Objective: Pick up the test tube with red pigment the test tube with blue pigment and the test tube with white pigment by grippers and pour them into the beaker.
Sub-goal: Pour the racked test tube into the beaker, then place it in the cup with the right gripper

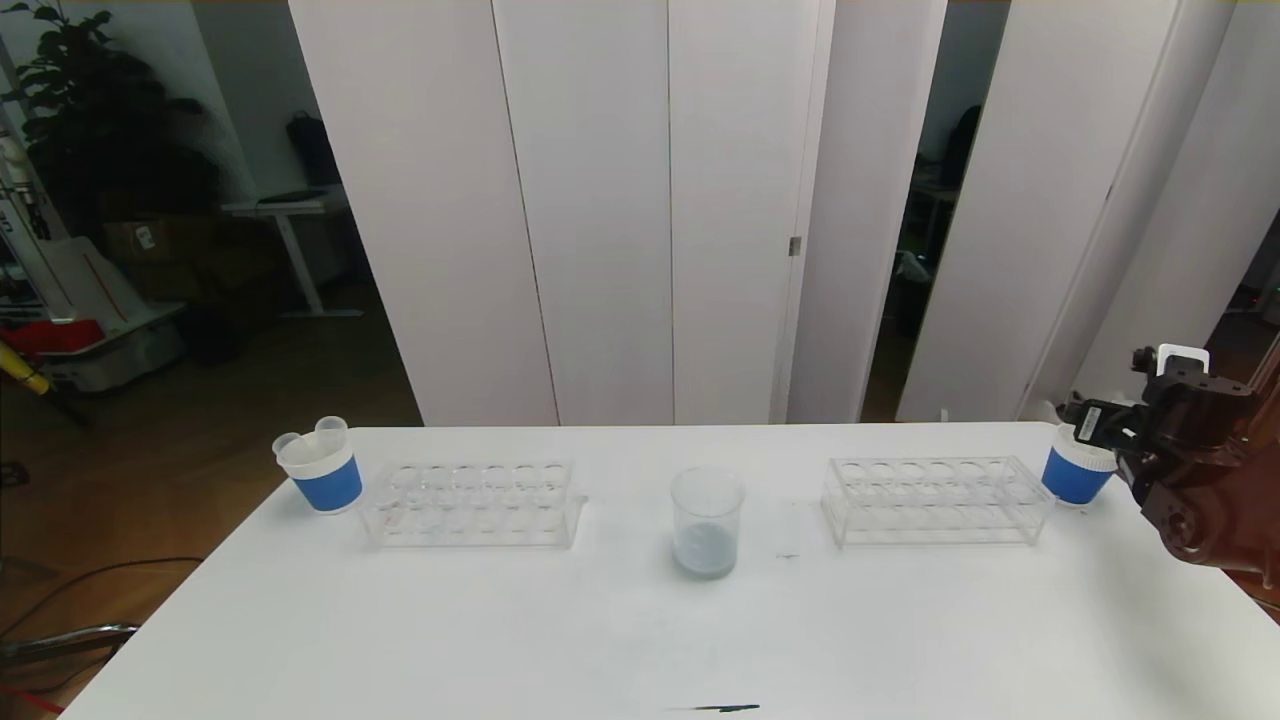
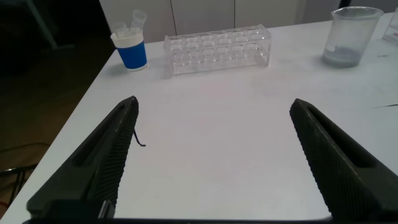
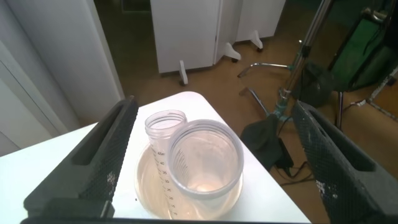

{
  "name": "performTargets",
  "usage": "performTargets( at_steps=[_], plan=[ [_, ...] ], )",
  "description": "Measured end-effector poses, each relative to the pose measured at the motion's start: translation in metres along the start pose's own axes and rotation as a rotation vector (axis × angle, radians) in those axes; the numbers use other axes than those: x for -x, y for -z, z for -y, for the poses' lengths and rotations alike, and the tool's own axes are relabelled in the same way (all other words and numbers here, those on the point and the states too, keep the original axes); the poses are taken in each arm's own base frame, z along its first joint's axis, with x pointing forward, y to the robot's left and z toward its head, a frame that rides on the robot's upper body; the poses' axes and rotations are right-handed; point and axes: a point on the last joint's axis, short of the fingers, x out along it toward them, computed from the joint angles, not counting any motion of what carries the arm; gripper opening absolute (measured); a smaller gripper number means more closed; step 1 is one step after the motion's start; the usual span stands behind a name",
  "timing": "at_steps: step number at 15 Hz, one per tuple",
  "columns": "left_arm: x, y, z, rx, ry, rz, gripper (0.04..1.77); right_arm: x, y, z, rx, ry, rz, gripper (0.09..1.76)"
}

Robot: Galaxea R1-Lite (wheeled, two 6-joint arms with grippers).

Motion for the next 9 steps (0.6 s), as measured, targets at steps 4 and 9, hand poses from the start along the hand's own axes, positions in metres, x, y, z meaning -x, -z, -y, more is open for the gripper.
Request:
performTargets(
  at_steps=[4, 9],
  plan=[
    [0.0, 0.0, 0.0, 0.0, 0.0, 0.0, 1.74, -0.002, -0.012, 0.002, -0.01, -0.005, 0.036, 1.75],
    [0.0, 0.0, 0.0, 0.0, 0.0, 0.0, 1.74, -0.003, -0.021, 0.005, -0.018, -0.017, 0.059, 1.75]
  ],
)
